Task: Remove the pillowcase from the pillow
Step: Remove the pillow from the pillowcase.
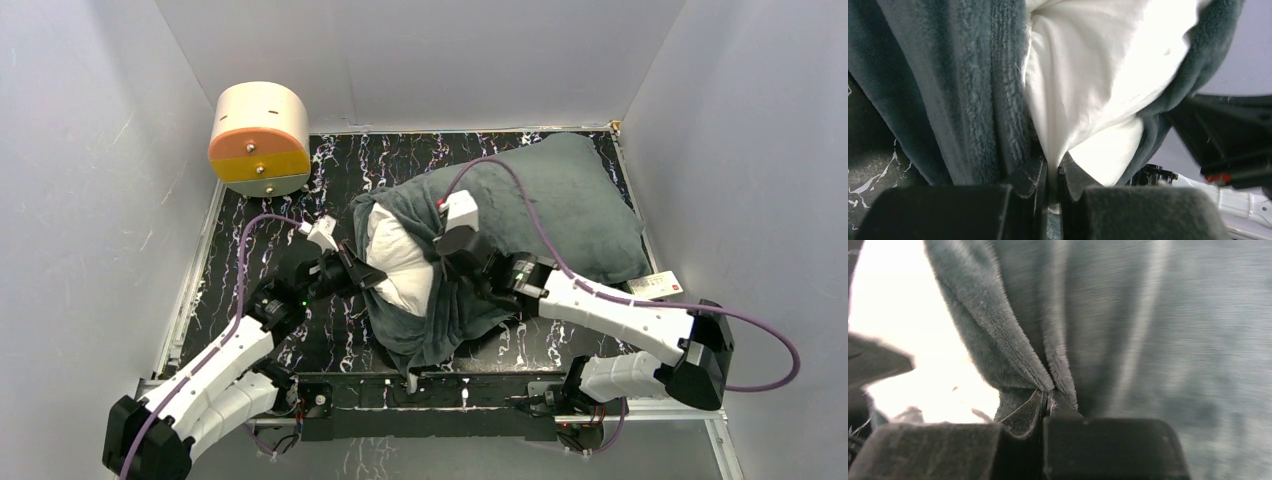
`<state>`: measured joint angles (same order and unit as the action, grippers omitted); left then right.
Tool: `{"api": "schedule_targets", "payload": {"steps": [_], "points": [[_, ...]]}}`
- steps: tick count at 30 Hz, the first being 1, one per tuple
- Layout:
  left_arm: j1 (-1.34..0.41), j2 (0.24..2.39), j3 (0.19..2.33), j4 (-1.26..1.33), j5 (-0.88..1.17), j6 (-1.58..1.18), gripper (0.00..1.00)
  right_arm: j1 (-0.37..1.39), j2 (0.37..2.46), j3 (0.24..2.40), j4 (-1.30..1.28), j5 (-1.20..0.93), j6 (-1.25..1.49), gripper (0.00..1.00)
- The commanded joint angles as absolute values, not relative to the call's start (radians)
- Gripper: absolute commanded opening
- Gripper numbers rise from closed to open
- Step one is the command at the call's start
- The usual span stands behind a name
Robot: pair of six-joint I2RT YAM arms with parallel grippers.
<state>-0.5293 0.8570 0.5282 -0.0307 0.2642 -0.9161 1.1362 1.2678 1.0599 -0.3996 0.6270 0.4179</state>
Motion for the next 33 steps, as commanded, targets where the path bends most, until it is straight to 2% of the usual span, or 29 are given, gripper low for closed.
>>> {"api": "schedule_targets", "payload": {"steps": [1,5,10,13,15,16,17,18,19,22,24,27,30,33], "points": [[-0.542,0.758,0.482,-0.111,0.216,-0.929,0.0,0.937,1.17,1.052,-0.45,0.695,0.395,0.0],[-0.543,0.752,0.457,-0.127,0.202,-0.931,0.0,0.808,1.165,0.975,-0.435,0.529,0.4,0.0],[-0.543,0.793,0.48,-0.127,0.212,-0.902,0.0,0.798,1.276,0.859,-0.435,0.408,0.495,0.0],[-0.543,0.835,0.524,-0.134,0.249,-0.851,0.0,0.798,1.272,0.894,-0.46,0.328,0.496,0.02],[-0.543,0.842,0.566,-0.159,0.241,-0.826,0.21,0.798,1.225,0.955,-0.451,0.251,0.445,0.13],[-0.543,0.84,0.593,-0.184,0.212,-0.814,0.29,0.798,1.201,0.969,-0.42,0.207,0.408,0.21],[-0.543,0.839,0.628,-0.22,0.168,-0.796,0.38,0.798,1.182,0.981,-0.393,0.155,0.389,0.33],[-0.543,0.844,0.671,-0.285,0.116,-0.773,0.52,0.798,1.177,1.002,-0.382,0.111,0.371,0.41],[-0.543,0.855,0.718,-0.342,0.053,-0.751,0.63,0.799,1.186,1.031,-0.393,0.078,0.367,0.42],[-0.542,0.887,0.86,-0.472,-0.116,-0.717,0.71,0.803,1.225,1.151,-0.46,0.031,0.361,0.49],[-0.536,0.884,0.898,-0.478,-0.163,-0.696,0.81,0.821,1.225,1.207,-0.453,0.012,0.345,0.52],[-0.485,0.922,0.953,-0.49,-0.165,-0.663,0.87,0.862,1.242,1.294,-0.447,0.01,0.327,0.59],[-0.354,0.983,0.963,-0.476,-0.051,-0.646,0.89,0.932,1.31,1.404,-0.483,0.052,0.307,0.63],[-0.192,1.026,0.92,-0.382,0.192,-0.66,0.88,1.03,1.402,1.513,-0.513,0.12,0.289,0.64]]}}
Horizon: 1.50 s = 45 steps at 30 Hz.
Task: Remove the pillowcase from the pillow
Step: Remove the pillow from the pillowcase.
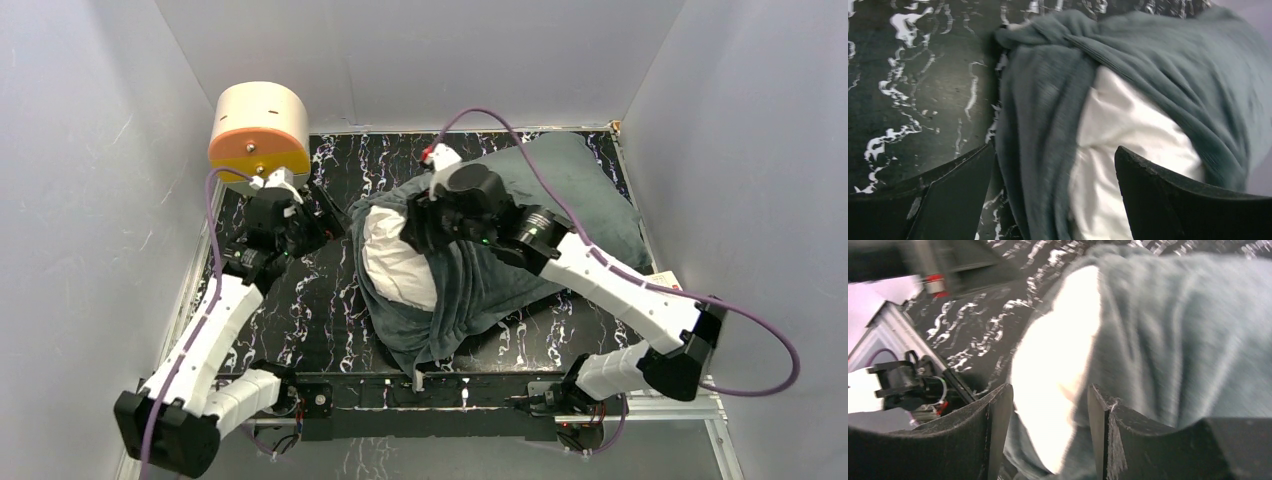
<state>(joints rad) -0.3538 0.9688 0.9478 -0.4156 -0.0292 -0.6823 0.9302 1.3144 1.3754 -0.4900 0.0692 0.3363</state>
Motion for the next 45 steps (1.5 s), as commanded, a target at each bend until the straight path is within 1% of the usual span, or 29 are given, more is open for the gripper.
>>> {"api": "schedule_targets", "payload": {"steps": [1,4,7,9,11,14,17,20,21,24,26,27,28,29,30,31,33,34,37,40,42,45], "points": [[-0.159,1.043,0.907,-0.342,0.265,-0.666,0.88,1.058,1.431,1.54,-0.512,0.138,0.285,0.64],[-0.136,1.085,0.859,-0.21,0.426,-0.693,0.88,1.128,1.522,1.612,-0.52,0.24,0.292,0.65],[-0.101,1.11,0.784,-0.061,0.557,-0.786,0.89,1.184,1.627,1.702,-0.58,0.469,0.297,0.65],[-0.072,1.133,0.726,0.074,0.65,-0.855,0.89,1.208,1.681,1.74,-0.605,0.577,0.301,0.66],[-0.056,1.175,0.706,0.111,0.688,-0.869,0.84,1.215,1.708,1.746,-0.594,0.612,0.3,0.68],[-0.052,1.213,0.705,0.074,0.664,-0.816,0.76,1.215,1.738,1.739,-0.574,0.63,0.303,0.7],[-0.051,1.235,0.679,0.127,0.686,-0.804,0.65,1.215,1.794,1.75,-0.593,0.661,0.308,0.72],[-0.051,1.301,0.657,0.228,0.788,-0.813,0.59,1.215,1.865,1.779,-0.62,0.747,0.313,0.81],[-0.051,1.327,0.66,0.239,0.819,-0.812,0.53,1.215,1.886,1.793,-0.633,0.791,0.318,0.84],[-0.051,1.365,0.665,0.216,0.838,-0.78,0.27,1.213,1.933,1.79,-0.641,0.923,0.327,0.89],[-0.051,1.351,0.647,0.175,0.79,-0.761,0.13,1.195,1.946,1.742,-0.606,0.927,0.321,0.88],[-0.051,1.34,0.637,0.161,0.767,-0.753,0.09,1.181,1.955,1.705,-0.588,0.909,0.328,0.85],[-0.051,1.328,0.621,0.163,0.758,-0.756,0.05,1.168,1.964,1.682,-0.58,0.888,0.337,0.79],[-0.051,1.312,0.607,0.172,0.755,-0.764,0.0,1.155,1.976,1.672,-0.596,0.883,0.364,0.71],[-0.051,1.296,0.591,0.174,0.749,-0.767,0.0,1.148,1.982,1.667,-0.63,0.899,0.414,0.59],[-0.051,1.282,0.581,0.165,0.737,-0.766,0.0,1.145,1.976,1.657,-0.644,0.904,0.432,0.43],[-0.051,1.254,0.572,0.128,0.703,-0.751,0.0,1.144,1.914,1.608,-0.604,0.875,0.425,0.07],[-0.051,1.242,0.57,0.109,0.685,-0.743,0.0,1.144,1.869,1.568,-0.53,0.836,0.391,0.0],[-0.051,1.208,0.589,0.038,0.603,-0.707,0.0,1.144,1.733,1.449,-0.397,0.735,0.342,0.0],[-0.049,1.182,0.633,-0.082,0.458,-0.664,0.0,1.144,1.627,1.385,-0.395,0.672,0.327,0.0],[-0.044,1.173,0.655,-0.126,0.382,-0.654,0.0,1.144,1.546,1.321,-0.331,0.56,0.278,0.0],[-0.033,1.188,0.687,-0.16,0.334,-0.648,0.0,1.143,1.417,1.21,-0.24,0.383,0.259,0.0]]}}
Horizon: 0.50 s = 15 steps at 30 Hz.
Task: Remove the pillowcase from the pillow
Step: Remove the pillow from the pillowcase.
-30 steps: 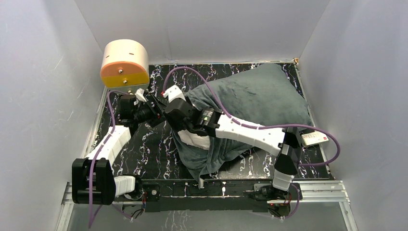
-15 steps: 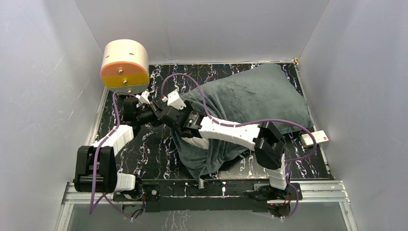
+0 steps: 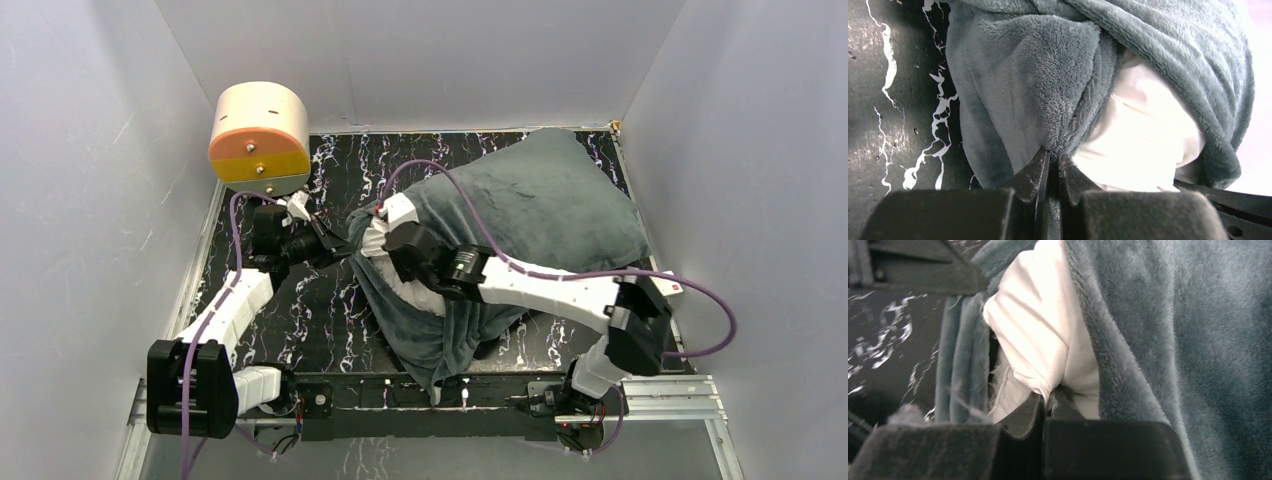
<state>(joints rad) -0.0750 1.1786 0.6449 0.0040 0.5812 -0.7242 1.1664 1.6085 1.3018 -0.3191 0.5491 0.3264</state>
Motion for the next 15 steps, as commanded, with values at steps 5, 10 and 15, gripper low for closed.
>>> {"api": "schedule_targets", "payload": {"steps": [5,10,15], "points": [[-0.015,1.236,0.747,-0.193,0.284,-0.656,0.0,1.141,1.244,1.083,-0.184,0.297,0.293,0.0],[-0.002,1.274,0.748,-0.166,0.263,-0.666,0.0,1.125,1.137,1.03,-0.127,0.232,0.307,0.0],[-0.003,1.381,0.673,-0.086,0.298,-0.698,0.0,1.122,1.118,1.039,-0.091,0.083,0.298,0.0]]}}
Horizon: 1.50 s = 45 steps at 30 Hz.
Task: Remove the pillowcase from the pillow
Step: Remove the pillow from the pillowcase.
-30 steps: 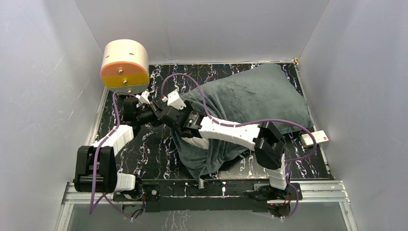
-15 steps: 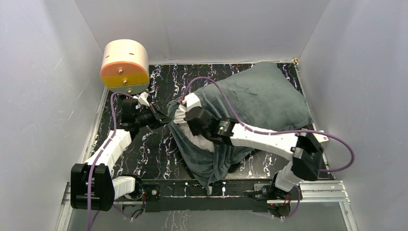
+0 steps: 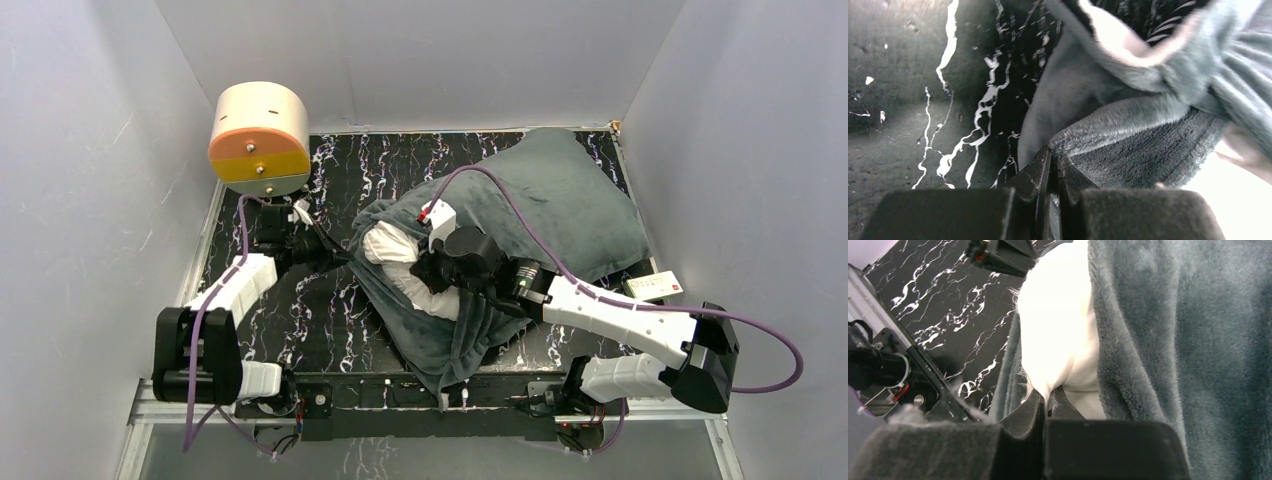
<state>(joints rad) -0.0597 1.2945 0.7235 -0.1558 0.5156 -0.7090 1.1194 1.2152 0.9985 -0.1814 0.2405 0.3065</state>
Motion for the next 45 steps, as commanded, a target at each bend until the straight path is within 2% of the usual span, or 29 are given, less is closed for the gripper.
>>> {"api": "schedule_targets", "payload": {"steps": [1,8,12,15,17,18,19,22,24,26,28,31,36,38,43,44,45], "points": [[-0.003,1.403,0.654,-0.065,0.302,-0.708,0.0,1.123,1.114,1.046,-0.075,0.041,0.295,0.0],[-0.054,1.505,0.616,0.049,0.316,-0.734,0.0,1.123,1.12,1.106,-0.009,-0.12,0.276,0.0],[-0.124,1.539,0.61,0.091,0.315,-0.735,0.0,1.122,1.178,1.126,-0.011,-0.016,0.264,0.0],[-0.179,1.499,0.578,0.113,0.327,-0.755,0.02,1.121,1.25,1.145,-0.009,0.204,0.3,0.0],[-0.188,1.432,0.54,0.115,0.328,-0.775,0.08,1.113,1.316,1.187,-0.054,0.362,0.321,0.0],[-0.189,1.384,0.523,0.104,0.326,-0.781,0.15,1.098,1.357,1.218,-0.094,0.386,0.333,0.0],[-0.188,1.314,0.508,0.079,0.312,-0.787,0.25,1.079,1.399,1.262,-0.143,0.39,0.351,0.0],[-0.189,1.134,0.471,-0.031,0.273,-0.808,0.49,1.047,1.496,1.347,-0.21,0.393,0.352,0.0],[-0.191,1.003,0.436,-0.081,0.274,-0.83,0.6,1.045,1.532,1.369,-0.196,0.397,0.342,0.0],[-0.193,0.892,0.4,-0.129,0.303,-0.859,0.67,1.043,1.561,1.394,-0.19,0.38,0.329,0.01],[-0.197,0.799,0.368,-0.151,0.363,-0.898,0.7,1.043,1.599,1.448,-0.222,0.352,0.306,0.06],[-0.202,0.693,0.346,-0.142,0.461,-0.948,0.74,1.043,1.666,1.537,-0.34,0.323,0.29,0.08],[-0.229,0.684,0.361,-0.14,0.572,-0.977,0.74,1.045,1.679,1.535,-0.397,0.218,0.289,0.18],[-0.264,0.714,0.351,-0.124,0.566,-0.98,0.71,1.045,1.68,1.539,-0.427,0.174,0.287,0.21],[-0.373,0.788,0.35,-0.08,0.516,-0.982,0.53,1.058,1.673,1.562,-0.526,0.102,0.266,0.35],[-0.389,0.801,0.347,-0.063,0.503,-0.984,0.47,1.064,1.67,1.568,-0.545,0.092,0.258,0.37],[-0.4,0.815,0.341,-0.041,0.499,-0.989,0.37,1.072,1.667,1.572,-0.561,0.084,0.252,0.4]]}}
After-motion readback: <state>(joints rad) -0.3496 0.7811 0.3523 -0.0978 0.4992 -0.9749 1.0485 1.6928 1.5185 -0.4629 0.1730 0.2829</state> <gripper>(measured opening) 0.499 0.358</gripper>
